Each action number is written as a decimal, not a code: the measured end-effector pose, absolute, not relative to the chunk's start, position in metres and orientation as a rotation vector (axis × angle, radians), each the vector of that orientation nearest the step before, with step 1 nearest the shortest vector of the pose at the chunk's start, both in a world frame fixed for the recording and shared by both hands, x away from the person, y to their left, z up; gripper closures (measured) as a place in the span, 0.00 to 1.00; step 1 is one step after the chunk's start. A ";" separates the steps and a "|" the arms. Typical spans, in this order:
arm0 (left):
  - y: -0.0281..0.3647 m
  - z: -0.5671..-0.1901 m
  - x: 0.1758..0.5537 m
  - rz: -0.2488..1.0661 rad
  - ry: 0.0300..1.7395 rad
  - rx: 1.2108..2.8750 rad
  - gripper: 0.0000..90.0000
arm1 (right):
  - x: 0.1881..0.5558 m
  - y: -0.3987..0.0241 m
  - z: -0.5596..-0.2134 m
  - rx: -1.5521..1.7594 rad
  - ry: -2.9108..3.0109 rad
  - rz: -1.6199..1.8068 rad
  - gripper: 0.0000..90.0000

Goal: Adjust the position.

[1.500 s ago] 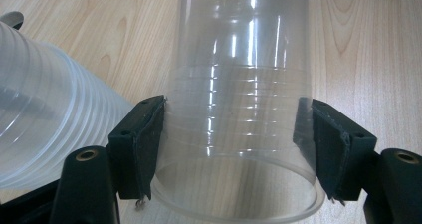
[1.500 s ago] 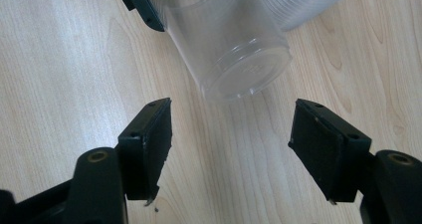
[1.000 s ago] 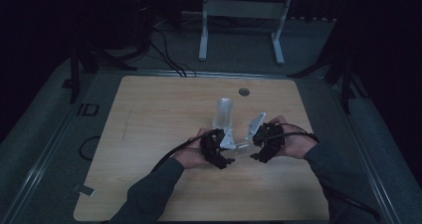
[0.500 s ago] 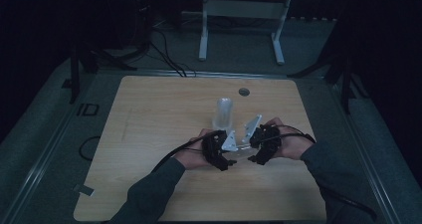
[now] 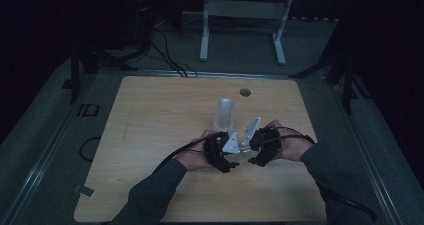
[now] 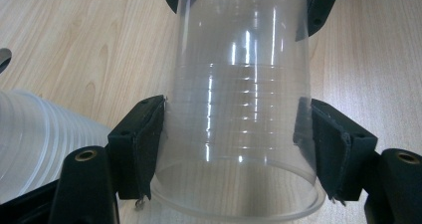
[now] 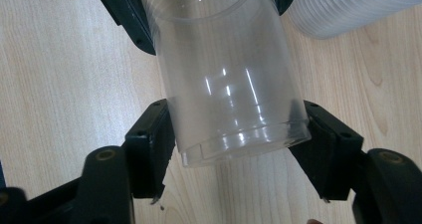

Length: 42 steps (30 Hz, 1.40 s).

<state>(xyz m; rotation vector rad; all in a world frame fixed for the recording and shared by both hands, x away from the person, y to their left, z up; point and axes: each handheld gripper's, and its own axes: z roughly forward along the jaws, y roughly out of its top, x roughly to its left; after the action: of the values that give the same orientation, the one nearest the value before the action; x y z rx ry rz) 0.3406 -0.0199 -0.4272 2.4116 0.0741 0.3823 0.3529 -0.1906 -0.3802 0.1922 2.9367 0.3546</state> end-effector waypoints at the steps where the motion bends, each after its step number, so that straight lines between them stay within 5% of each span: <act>1: -0.020 -0.428 0.340 0.382 0.072 2.410 0.32 | 0.353 -0.191 -0.380 0.192 2.937 0.355 0.42; 18: -0.019 -0.424 0.343 0.387 0.147 2.357 0.22 | 0.353 -0.194 -0.382 0.219 2.915 0.409 0.46; 42: -0.005 -0.412 0.346 0.461 0.233 2.260 0.23 | 0.357 -0.223 -0.397 0.517 2.800 0.513 0.47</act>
<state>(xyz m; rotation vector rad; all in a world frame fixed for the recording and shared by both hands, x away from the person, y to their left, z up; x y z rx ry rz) 0.3456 -0.0046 -0.4120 2.2605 0.2335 0.4613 0.3567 -0.2230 -0.3972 0.5174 2.8002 0.5133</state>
